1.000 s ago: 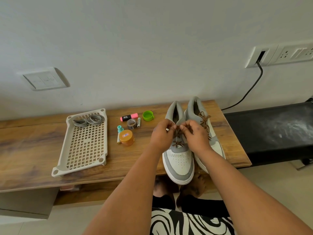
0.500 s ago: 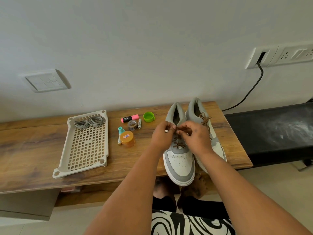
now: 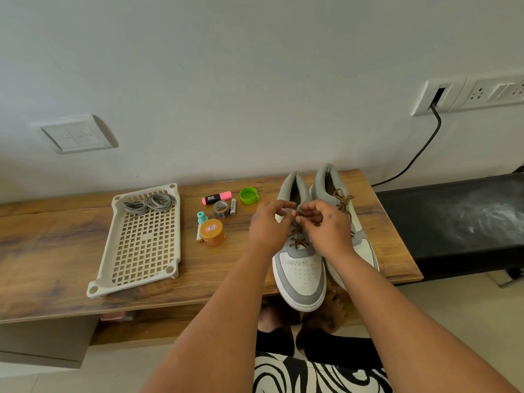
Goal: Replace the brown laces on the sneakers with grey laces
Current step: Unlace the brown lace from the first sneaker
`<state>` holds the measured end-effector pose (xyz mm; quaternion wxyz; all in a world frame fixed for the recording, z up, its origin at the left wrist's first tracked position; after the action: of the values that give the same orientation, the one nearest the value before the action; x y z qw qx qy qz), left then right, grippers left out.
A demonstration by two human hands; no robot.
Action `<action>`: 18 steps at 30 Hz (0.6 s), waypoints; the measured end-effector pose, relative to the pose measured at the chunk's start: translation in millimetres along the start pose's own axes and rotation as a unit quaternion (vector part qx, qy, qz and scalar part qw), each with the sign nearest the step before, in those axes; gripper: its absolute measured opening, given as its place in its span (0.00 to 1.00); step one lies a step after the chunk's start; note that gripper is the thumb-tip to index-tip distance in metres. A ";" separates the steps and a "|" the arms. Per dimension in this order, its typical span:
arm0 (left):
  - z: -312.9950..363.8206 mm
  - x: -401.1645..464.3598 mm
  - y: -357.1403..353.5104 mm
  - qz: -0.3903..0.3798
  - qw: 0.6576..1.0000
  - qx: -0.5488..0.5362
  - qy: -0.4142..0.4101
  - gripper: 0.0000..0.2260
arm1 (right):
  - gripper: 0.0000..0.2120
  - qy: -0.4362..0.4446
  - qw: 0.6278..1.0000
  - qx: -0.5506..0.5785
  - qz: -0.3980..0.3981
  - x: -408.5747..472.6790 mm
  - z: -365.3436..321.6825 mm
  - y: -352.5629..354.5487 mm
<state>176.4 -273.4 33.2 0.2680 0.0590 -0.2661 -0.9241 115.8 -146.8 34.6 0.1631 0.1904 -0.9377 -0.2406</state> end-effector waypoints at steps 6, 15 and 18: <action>8.1 -0.9 1.1 0.009 0.988 0.145 -0.056 0.09 | 0.12 0.067 0.997 -0.047 -0.007 -1.7 -4.1 0.3; 11.3 -1.6 -4.2 -0.018 0.994 0.088 -0.068 0.09 | 0.11 0.010 0.998 0.041 0.041 -1.0 1.3 7.8; 7.5 0.3 -4.2 -0.022 0.998 0.057 -0.031 0.07 | 0.12 0.016 0.996 0.045 0.071 2.4 -0.2 11.6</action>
<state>172.4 -267.1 37.4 0.2356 0.0508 -0.3249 -0.9145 110.6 -138.5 41.2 0.1855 0.1346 -0.9561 -0.1828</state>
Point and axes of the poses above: each hand's wrist, its own x-axis towards the middle knuckle, its own y-axis out of the back of the hand, z = x × y, the point moved 3 cm from there along x, towards the middle knuckle, and after that the axes turned 2 degrees about -z, right-handed, at the moved point
